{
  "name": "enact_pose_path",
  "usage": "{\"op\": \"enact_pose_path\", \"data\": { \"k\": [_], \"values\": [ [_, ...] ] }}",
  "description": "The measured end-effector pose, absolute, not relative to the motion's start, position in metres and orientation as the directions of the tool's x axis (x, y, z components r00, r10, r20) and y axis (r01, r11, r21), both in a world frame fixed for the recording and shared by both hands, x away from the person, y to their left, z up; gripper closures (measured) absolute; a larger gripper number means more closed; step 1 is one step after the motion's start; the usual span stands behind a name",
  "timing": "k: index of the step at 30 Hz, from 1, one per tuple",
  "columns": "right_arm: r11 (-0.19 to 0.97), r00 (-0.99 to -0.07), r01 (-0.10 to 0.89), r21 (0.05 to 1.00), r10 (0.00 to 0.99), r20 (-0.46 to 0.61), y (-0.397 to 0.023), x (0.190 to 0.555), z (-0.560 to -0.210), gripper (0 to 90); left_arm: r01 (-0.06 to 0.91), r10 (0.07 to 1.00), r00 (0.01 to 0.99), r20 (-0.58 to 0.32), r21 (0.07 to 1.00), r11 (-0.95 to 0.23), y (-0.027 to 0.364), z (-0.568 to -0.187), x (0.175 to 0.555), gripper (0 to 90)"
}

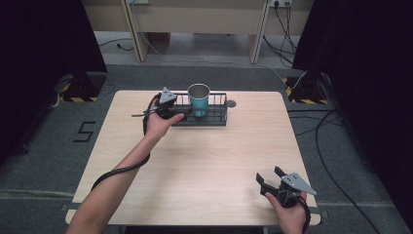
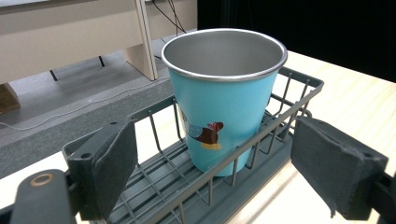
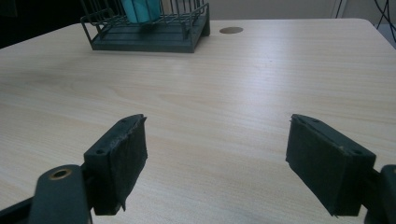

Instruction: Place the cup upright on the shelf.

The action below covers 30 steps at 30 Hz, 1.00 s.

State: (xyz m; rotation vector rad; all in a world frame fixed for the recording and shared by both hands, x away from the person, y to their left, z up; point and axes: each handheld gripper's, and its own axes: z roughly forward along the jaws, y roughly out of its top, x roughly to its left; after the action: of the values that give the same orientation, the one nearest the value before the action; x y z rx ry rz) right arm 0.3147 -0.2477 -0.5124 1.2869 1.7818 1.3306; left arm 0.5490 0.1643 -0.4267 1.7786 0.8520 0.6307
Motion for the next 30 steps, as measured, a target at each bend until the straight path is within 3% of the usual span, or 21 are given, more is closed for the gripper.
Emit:
{"op": "enact_pose_path", "data": {
  "k": [30],
  "values": [
    [0.044, -0.375, 0.36, 0.932, 0.921, 0.101, -0.248, 0.315, -0.512, 21.2, 0.213, 0.777, 0.628, 0.04, 0.951, -0.222, 0.198, -0.424, 0.51, 14.3]
  ]
}}
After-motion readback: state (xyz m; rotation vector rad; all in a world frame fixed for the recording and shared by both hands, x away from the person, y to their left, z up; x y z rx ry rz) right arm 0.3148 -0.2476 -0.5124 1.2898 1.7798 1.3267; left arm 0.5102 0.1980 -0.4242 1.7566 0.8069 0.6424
